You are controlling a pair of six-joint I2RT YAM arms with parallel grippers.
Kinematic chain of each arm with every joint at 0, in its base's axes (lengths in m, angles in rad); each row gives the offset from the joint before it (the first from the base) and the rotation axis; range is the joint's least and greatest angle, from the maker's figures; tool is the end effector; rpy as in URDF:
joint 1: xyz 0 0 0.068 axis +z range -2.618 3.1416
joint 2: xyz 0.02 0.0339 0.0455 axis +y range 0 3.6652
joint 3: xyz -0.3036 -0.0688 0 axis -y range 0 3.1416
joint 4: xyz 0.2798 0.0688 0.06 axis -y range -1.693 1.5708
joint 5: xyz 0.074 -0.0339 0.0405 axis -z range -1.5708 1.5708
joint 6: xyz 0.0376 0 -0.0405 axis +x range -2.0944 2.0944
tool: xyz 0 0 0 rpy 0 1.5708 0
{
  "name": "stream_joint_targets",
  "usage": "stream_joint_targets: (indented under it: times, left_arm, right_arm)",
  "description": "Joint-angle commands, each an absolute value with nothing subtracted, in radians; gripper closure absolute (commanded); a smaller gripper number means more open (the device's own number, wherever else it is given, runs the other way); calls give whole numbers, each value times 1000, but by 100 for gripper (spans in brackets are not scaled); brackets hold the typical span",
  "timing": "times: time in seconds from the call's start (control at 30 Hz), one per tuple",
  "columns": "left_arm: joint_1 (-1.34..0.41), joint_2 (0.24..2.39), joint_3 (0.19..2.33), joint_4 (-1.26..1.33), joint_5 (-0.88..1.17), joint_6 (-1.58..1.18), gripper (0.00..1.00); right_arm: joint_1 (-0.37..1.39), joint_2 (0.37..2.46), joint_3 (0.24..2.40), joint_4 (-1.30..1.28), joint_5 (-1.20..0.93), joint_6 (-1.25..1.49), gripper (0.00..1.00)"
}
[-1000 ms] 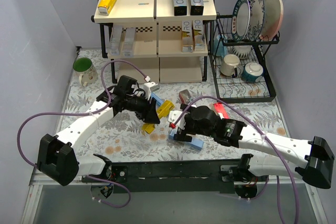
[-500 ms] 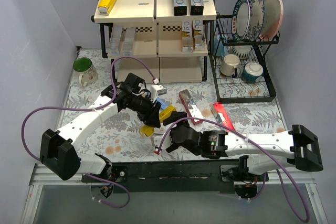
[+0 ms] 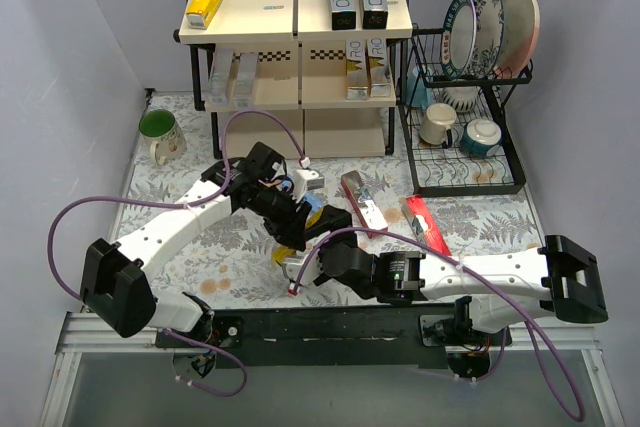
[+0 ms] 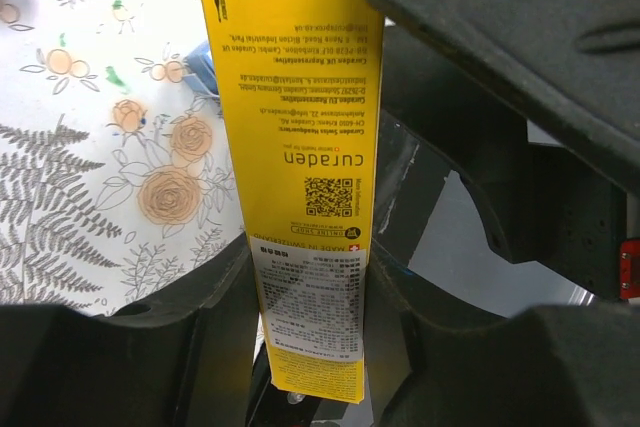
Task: Place and organize the toothpastes onto the shelf
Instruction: Pick up the toothpaste from the center of the board.
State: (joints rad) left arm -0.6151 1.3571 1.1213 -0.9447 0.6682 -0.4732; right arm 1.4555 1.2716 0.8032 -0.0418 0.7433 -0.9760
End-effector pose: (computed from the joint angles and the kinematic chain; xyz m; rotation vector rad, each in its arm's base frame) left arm 0.2161 -0.1812 0.3074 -0.4032 -2.8722 1.1554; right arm 0.0593 0.2911 0.2812 -1.6452 1.0772 -0.4589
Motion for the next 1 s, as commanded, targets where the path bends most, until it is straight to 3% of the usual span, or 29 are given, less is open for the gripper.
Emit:
stream_joint_targets:
  times: [0.0,0.37,0.77,0.93,0.97]
  left_arm:
    - [-632,1345,1177,-963,729,-439,69]
    - [-632,1351,1193,-979,725,-443,69]
    - [-632,1330,1204,-1028,781,-408,69]
    - [-632,1316,1203,-1026,811,-403,69]
    - [-632,1315,1201,-1026,813,-403,69]
  right_arm:
    - [1466,1246,841,25,775,-1002,4]
    - [1500,1186,836,-25,770,-974,4]
    - [1500,1255,798,64,778,-1017,4]
    - [1500,1292,785,60,781,-1017,9]
    - [1500,1295,784,49,778,-1009,14]
